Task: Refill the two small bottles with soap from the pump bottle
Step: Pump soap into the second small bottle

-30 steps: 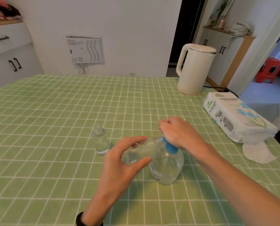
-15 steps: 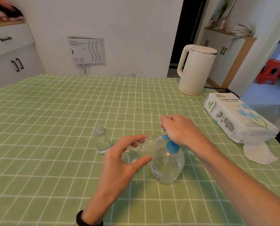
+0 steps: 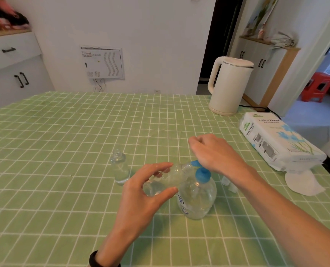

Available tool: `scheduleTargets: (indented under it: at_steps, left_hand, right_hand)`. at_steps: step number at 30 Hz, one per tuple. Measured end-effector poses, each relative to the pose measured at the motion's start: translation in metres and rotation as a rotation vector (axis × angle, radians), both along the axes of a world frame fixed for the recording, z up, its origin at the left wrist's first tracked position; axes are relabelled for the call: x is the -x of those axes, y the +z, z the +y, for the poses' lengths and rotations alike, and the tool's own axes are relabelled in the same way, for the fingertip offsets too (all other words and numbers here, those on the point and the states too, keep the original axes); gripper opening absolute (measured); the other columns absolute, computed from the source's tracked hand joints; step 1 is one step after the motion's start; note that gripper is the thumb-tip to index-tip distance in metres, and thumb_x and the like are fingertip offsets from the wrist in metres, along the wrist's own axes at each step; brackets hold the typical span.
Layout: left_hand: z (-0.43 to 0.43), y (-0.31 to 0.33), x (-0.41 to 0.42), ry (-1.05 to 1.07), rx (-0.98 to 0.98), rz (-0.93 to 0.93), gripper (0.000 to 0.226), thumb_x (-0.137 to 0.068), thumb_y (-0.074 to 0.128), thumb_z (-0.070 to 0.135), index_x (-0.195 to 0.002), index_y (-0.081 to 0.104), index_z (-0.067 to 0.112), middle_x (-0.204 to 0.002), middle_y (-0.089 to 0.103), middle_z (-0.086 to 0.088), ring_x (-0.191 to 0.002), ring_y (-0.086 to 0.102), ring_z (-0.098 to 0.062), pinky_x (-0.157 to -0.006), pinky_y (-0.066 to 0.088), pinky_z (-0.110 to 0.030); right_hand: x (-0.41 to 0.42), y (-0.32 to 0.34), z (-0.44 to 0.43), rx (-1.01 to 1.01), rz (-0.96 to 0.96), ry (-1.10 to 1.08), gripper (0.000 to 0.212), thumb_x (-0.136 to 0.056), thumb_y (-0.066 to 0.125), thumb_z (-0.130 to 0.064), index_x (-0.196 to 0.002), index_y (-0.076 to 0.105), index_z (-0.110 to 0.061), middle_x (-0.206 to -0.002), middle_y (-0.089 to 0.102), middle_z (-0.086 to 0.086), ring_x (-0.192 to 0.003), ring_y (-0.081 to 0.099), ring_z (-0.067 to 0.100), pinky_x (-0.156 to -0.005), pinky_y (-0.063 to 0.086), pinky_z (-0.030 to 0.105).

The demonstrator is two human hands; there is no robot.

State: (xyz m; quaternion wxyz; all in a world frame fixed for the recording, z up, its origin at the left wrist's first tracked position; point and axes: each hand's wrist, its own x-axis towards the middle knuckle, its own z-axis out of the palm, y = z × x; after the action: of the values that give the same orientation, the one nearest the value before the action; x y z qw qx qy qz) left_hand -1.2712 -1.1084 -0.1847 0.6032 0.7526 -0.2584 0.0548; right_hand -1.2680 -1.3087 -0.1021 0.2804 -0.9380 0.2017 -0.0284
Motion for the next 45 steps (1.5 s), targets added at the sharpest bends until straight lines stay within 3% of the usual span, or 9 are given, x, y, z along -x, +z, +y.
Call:
scheduleTargets:
  at_steps: [6, 10, 20, 25, 29, 34, 37, 40, 45]
  left_hand:
    - [-0.001, 0.000, 0.000, -0.004, 0.016, 0.015, 0.049, -0.072, 0.092, 0.029, -0.118, 0.076, 0.038, -0.109, 0.077, 0.021, -0.106, 0.068, -0.007, -0.089, 0.042, -0.003]
    - [-0.002, -0.003, -0.001, -0.002, -0.005, 0.021, 0.052, -0.073, 0.094, 0.016, -0.117, 0.076, 0.037, -0.110, 0.077, 0.022, -0.107, 0.068, -0.007, -0.089, 0.044, -0.004]
    - [0.001, -0.003, 0.001, 0.011, 0.006, 0.027, 0.054, -0.073, 0.094, 0.016, -0.118, 0.075, 0.041, -0.110, 0.077, 0.023, -0.107, 0.068, -0.006, -0.089, 0.043, -0.004]
    - [0.001, -0.003, 0.000, 0.010, 0.000, 0.027, 0.053, -0.074, 0.094, 0.017, -0.118, 0.075, 0.039, -0.110, 0.077, 0.022, -0.107, 0.068, -0.007, -0.089, 0.043, -0.004]
    - [0.000, -0.003, 0.000, 0.005, -0.002, 0.026, 0.053, -0.074, 0.094, 0.017, -0.118, 0.076, 0.038, -0.111, 0.077, 0.022, -0.109, 0.068, -0.007, -0.091, 0.043, -0.004]
    - [-0.001, -0.003, 0.001, -0.002, 0.001, 0.025, 0.053, -0.074, 0.094, 0.016, -0.119, 0.076, 0.038, -0.110, 0.077, 0.021, -0.106, 0.068, -0.008, -0.089, 0.044, -0.005]
    - [-0.001, -0.002, 0.001, 0.003, -0.001, 0.023, 0.053, -0.074, 0.094, 0.017, -0.118, 0.076, 0.038, -0.110, 0.077, 0.022, -0.107, 0.068, -0.007, -0.089, 0.043, -0.004]
    - [-0.001, -0.001, 0.001, 0.008, 0.001, 0.020, 0.053, -0.073, 0.094, 0.018, -0.118, 0.075, 0.038, -0.110, 0.077, 0.022, -0.107, 0.068, -0.007, -0.088, 0.043, -0.003]
    - [-0.001, -0.002, 0.000, 0.004, 0.001, 0.026, 0.051, -0.073, 0.094, 0.018, -0.118, 0.076, 0.037, -0.110, 0.077, 0.022, -0.106, 0.068, -0.007, -0.089, 0.043, -0.004]
  right_hand:
    - [-0.001, -0.006, 0.002, -0.082, 0.032, -0.038, 0.045, -0.101, 0.045, -0.037, -0.083, 0.070, -0.004, -0.084, 0.078, 0.009, -0.071, 0.064, 0.030, -0.072, 0.050, 0.033]
    - [0.000, -0.011, 0.005, -0.070, 0.036, -0.021, 0.040, -0.099, 0.048, -0.034, -0.069, 0.060, -0.011, -0.093, 0.081, 0.012, -0.080, 0.071, 0.037, -0.087, 0.059, 0.045]
    - [-0.001, -0.003, 0.000, 0.020, 0.005, 0.008, 0.047, -0.105, 0.041, -0.043, -0.069, 0.056, -0.017, -0.059, 0.042, -0.001, -0.057, 0.038, 0.019, -0.060, 0.037, 0.035]
    - [0.000, -0.007, 0.002, -0.059, 0.002, -0.026, 0.051, -0.104, 0.044, -0.040, -0.116, 0.076, -0.002, -0.100, 0.081, 0.017, -0.089, 0.075, 0.034, -0.090, 0.057, 0.042]
    - [0.000, -0.011, 0.004, -0.036, 0.026, -0.034, 0.045, -0.101, 0.046, -0.036, -0.093, 0.075, -0.002, -0.081, 0.076, 0.012, -0.073, 0.063, 0.032, -0.070, 0.050, 0.037]
    - [0.001, -0.009, 0.001, -0.045, 0.027, -0.032, 0.049, -0.102, 0.044, -0.039, -0.106, 0.078, -0.003, -0.092, 0.080, 0.013, -0.085, 0.073, 0.033, -0.074, 0.052, 0.037]
    - [-0.001, -0.005, -0.001, -0.009, -0.001, -0.011, 0.051, -0.104, 0.042, -0.041, -0.066, 0.059, -0.011, -0.059, 0.059, 0.004, -0.059, 0.050, 0.022, -0.060, 0.037, 0.035]
    - [-0.001, -0.002, 0.001, 0.027, -0.002, -0.018, 0.049, -0.104, 0.041, -0.041, -0.060, 0.048, -0.018, -0.053, 0.044, -0.004, -0.055, 0.042, 0.020, -0.057, 0.036, 0.034]
    - [0.001, -0.005, 0.004, -0.075, 0.015, -0.055, 0.051, -0.102, 0.043, -0.039, -0.111, 0.077, -0.003, -0.104, 0.081, 0.015, -0.093, 0.074, 0.034, -0.086, 0.056, 0.040]
